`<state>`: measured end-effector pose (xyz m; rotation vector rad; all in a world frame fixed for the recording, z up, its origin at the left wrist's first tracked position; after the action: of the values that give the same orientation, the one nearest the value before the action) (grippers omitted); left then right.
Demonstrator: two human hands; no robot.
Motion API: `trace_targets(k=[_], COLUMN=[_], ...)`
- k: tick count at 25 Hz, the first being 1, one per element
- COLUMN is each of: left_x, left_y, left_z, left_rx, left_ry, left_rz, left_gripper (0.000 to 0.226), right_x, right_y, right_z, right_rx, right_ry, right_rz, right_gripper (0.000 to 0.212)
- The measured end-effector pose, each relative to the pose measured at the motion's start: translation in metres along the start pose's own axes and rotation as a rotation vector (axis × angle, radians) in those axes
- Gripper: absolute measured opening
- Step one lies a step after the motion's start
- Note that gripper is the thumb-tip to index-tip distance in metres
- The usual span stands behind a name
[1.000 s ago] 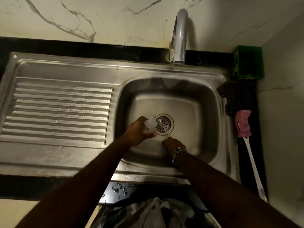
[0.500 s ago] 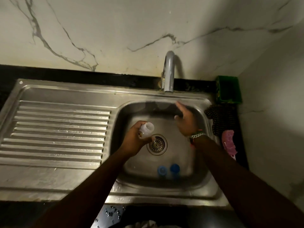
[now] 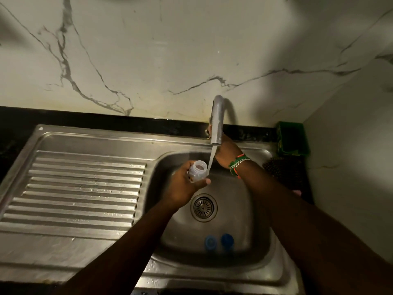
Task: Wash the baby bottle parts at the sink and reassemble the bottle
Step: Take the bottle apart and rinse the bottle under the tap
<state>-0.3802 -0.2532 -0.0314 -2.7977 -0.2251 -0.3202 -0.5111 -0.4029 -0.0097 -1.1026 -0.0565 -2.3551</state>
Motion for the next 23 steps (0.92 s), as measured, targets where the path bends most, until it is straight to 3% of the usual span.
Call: trace_targets(k=[3,5,8,12,16,20,23], left_x=[-0.004,-0.008,-0.014,-0.013,-0.012,-0.004,-0.004], left_y=[0.007,0.011,0.013,0.010,0.005,0.008,0.010], left_z=[-0.008,-0.015,-0.023,-0.031,-0.036,-0.046,-0.052], left_rx=[-0.018,-0.044,-0.068,-0.107,-0.109,-0.118,-0.120], left_ry=[0.000,0.013,-0.011,0.006,-0.031,-0.140,-0.108], left_rz=[0.006,0.014,0.047,0.070,0.081,0.065,0.088], left_gripper=[0.053,0.054,0.053,0.053,0.050,0.054,0.051], right_x=[0.013,0.018,0.013,0.008,0.011,0.017,0.020], right_y=[-0.021,-0.052,-0.090,-0.100,-0.105,-0.101,-0.095], right_z=[0.005,0.014,0.022,0.010,0.026,0.029,0.039], right_rx=[-0.064,-0.015,0.170,0.049,0.080,0.050,0.031], right_ry=[0.196,0.317,0.210,-0.113,0.080,-0.086,0.133], right_rz=[-0.279,-0.398,-0.257,-0.034,-0.046,-0.063,-0.053], right_gripper=[0.065,0.052,0.040,0.041,0.047,0.047,0.044])
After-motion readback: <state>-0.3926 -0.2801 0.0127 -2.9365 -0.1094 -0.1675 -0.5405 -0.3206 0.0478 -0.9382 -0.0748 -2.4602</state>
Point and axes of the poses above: each hand's wrist, its own y-axis towards the middle knuckle, its own x-axis out of the back of the hand, z = x × y, the point moved 1 cm from there along y, towards the middle knuckle, and after that the axes turned 3 degrees about y, right-handed, at the moved point
